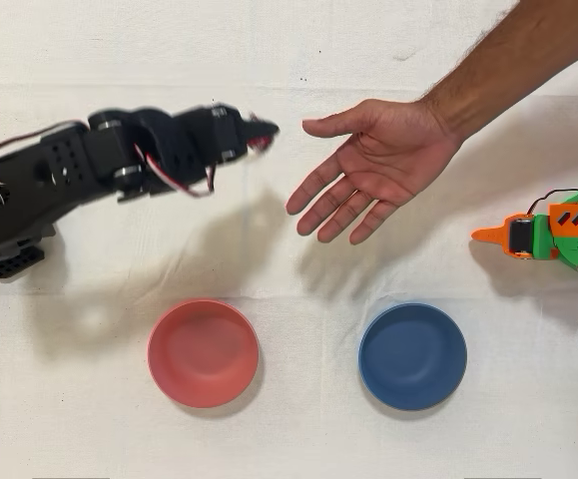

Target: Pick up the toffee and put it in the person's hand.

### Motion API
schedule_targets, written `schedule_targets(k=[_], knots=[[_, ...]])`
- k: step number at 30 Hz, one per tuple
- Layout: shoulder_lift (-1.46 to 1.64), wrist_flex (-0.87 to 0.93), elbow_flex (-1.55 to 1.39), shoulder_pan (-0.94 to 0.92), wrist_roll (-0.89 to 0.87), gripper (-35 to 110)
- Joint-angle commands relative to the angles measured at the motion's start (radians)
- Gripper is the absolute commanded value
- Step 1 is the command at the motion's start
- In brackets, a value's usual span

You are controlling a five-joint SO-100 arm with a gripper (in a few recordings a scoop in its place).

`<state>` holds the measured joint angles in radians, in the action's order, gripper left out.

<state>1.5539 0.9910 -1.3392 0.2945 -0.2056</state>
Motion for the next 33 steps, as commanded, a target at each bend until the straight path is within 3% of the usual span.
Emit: schedule_targets(k=[1, 33], knots=[[0.126, -0.014, 0.038, -0.028, 0.006, 16], [-0.218, -0.143, 0.505, -0.155, 0.015, 17]])
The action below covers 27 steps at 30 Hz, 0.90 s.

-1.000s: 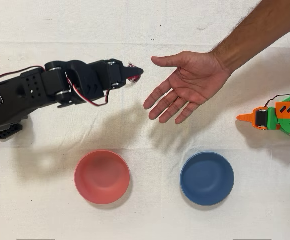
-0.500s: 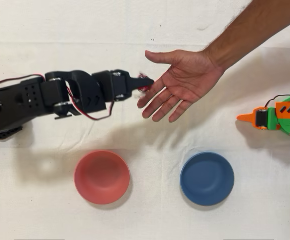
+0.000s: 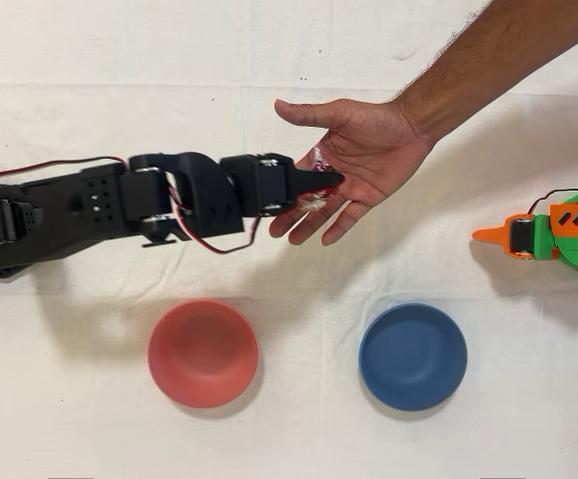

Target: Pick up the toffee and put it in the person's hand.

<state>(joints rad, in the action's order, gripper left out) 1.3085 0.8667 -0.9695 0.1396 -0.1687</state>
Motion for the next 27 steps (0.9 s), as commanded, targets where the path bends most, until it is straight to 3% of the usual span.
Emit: schedule_targets(k=[1, 27], knots=[[0.015, -0.023, 0.152, -0.002, -0.023, 17], [-0.084, -0.066, 0.247, -0.006, -0.043, 19]])
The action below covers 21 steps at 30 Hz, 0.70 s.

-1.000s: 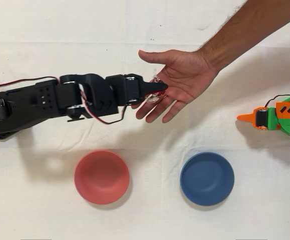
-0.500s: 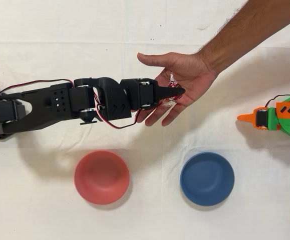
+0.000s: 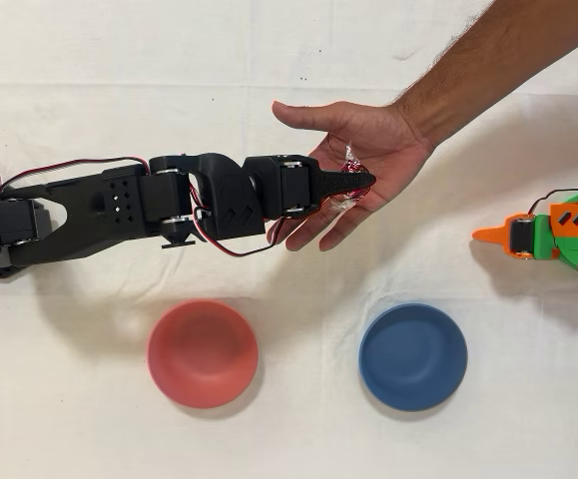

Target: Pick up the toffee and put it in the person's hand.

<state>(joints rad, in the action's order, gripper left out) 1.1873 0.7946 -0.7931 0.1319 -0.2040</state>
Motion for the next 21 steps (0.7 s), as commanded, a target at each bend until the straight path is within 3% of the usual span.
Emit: schedule_targets(k=[1, 13, 21], knots=[[0.037, 0.008, 0.069, 0.002, -0.005, 20], [0.072, 0.034, 0.048, 0.005, 0.005, 20], [0.21, 0.19, -0.054, 0.012, 0.066, 19]])
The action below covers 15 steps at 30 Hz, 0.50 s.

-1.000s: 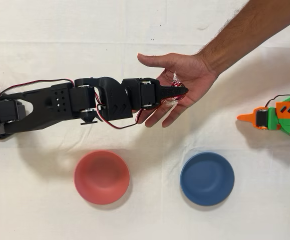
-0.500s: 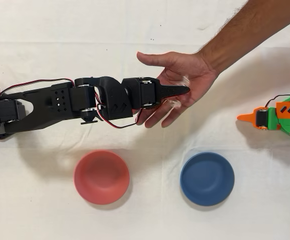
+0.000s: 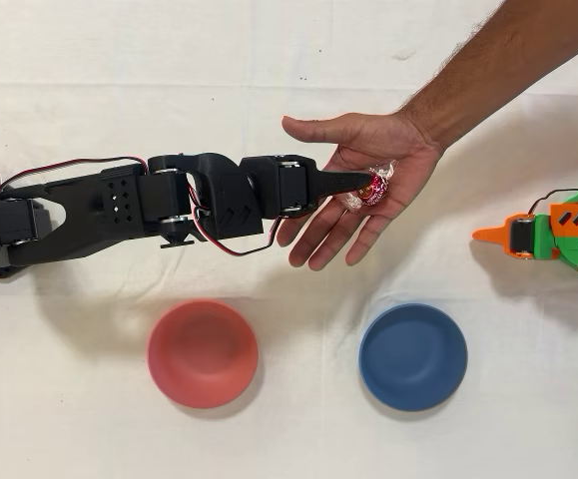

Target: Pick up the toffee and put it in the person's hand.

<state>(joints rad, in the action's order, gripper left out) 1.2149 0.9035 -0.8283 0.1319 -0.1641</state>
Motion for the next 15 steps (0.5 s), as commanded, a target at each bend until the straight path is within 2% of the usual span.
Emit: schedule_targets(k=[1, 7, 15], knots=[[0.209, 0.109, -0.043, 0.012, 0.037, 19], [0.393, 0.239, -0.278, -0.005, 0.077, 14], [0.675, 0.282, -0.66, -0.029, 0.083, 4]])
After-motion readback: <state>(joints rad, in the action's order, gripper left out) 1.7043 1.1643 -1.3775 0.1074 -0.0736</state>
